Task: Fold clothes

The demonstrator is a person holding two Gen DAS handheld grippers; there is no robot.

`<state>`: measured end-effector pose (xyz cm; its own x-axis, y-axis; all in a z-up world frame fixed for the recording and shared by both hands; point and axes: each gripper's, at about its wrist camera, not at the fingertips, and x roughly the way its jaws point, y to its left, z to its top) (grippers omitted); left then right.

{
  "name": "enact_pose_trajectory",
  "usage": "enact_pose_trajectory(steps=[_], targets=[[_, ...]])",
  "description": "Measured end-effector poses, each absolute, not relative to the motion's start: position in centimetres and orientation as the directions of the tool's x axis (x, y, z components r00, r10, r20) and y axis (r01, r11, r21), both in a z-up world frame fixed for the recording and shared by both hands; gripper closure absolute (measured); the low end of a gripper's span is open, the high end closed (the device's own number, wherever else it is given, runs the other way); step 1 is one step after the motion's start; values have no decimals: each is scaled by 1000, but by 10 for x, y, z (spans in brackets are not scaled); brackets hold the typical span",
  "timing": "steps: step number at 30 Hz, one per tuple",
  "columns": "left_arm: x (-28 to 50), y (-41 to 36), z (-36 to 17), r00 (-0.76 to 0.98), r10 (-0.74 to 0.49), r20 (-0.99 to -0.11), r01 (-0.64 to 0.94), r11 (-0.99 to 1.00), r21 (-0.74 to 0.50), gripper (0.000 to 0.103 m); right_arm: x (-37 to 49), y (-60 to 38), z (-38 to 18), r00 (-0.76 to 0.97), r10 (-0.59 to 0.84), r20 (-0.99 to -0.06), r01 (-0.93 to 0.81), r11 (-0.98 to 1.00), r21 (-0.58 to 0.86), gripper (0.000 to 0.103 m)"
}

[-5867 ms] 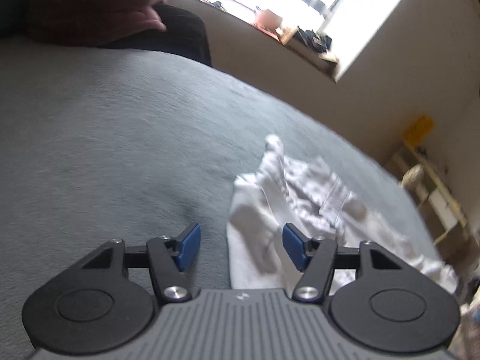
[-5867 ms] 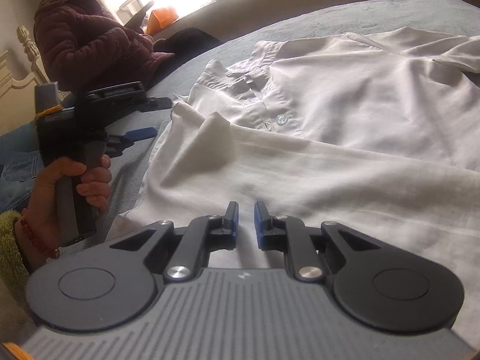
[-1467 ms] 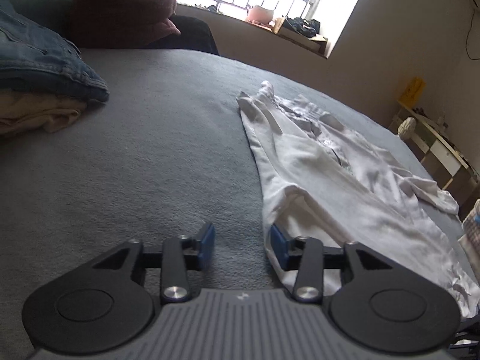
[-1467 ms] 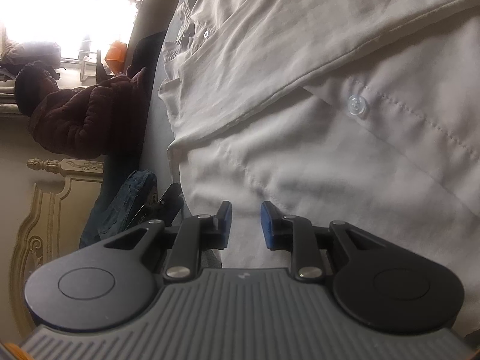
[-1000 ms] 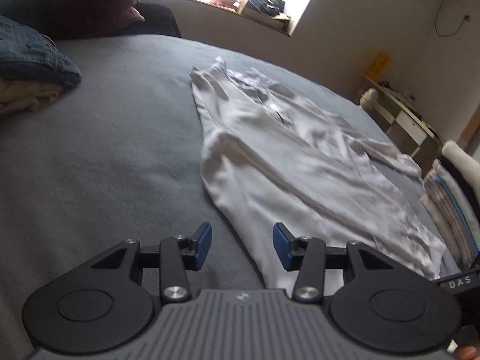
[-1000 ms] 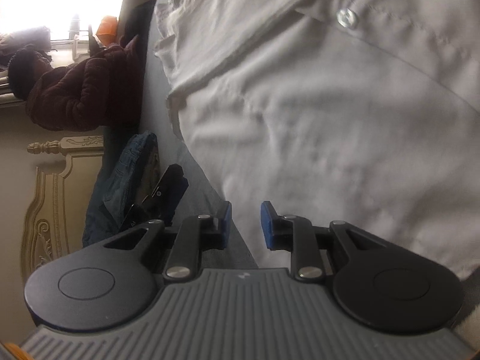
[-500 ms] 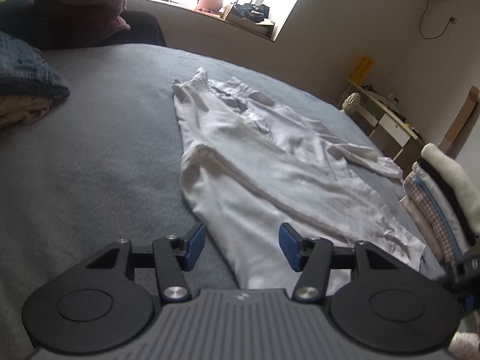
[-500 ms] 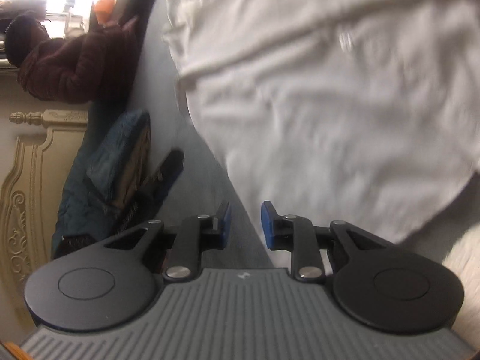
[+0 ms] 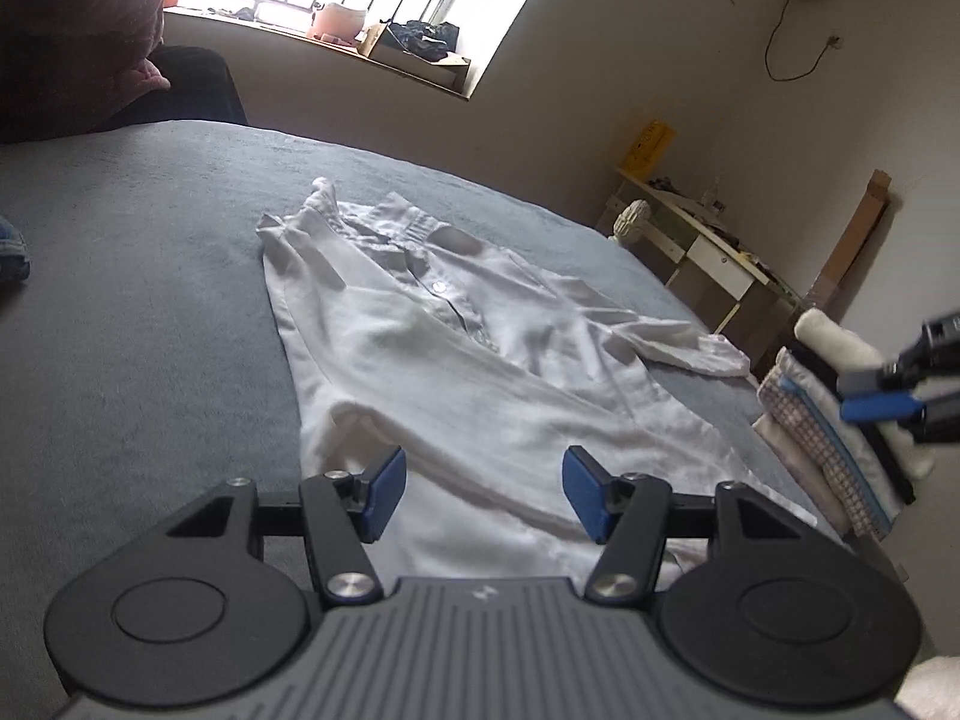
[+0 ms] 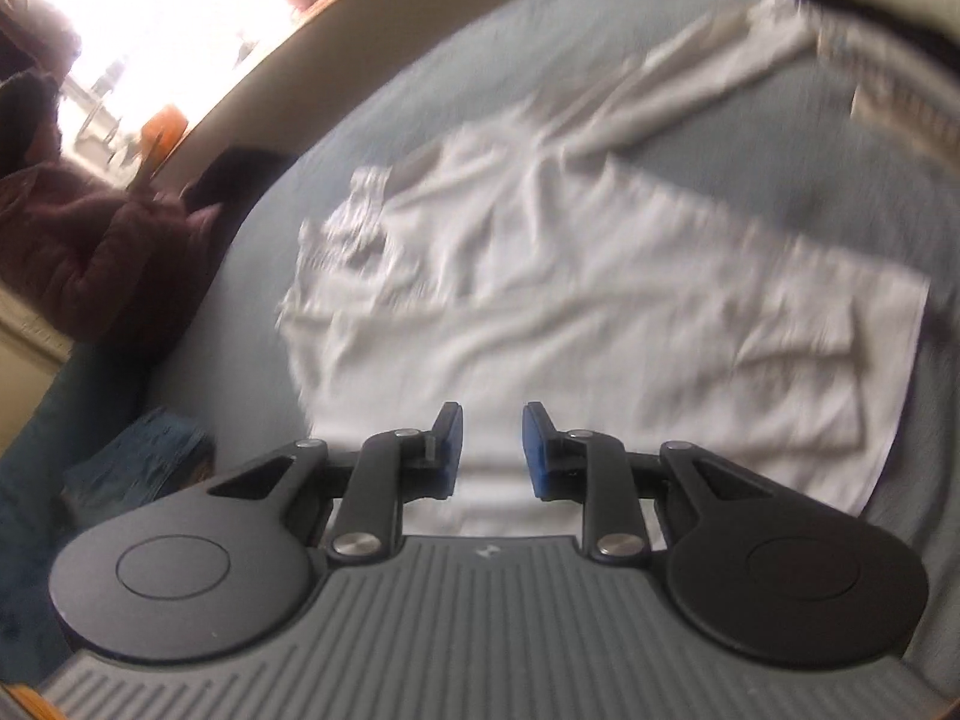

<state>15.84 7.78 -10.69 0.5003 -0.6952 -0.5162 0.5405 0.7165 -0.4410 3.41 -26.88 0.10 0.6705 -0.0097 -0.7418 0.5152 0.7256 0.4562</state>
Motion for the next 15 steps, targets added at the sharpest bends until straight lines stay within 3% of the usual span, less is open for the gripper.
enact_pose_trajectory(steps=[4,10,15], targets=[[177,90,-111,510,-700,-500,522,714,-467,44,70,-305,23,661,-86,-746,581,687,436,81],[189,55,-107,451,-685,-572,567,715,-410,44,69,-357,53,650,-151,-745,616,678,400,81],[187,9,-103,445,-667,-597,634,706,-316,44,58,-393,21,662,-110,-741,566,722,398,81]])
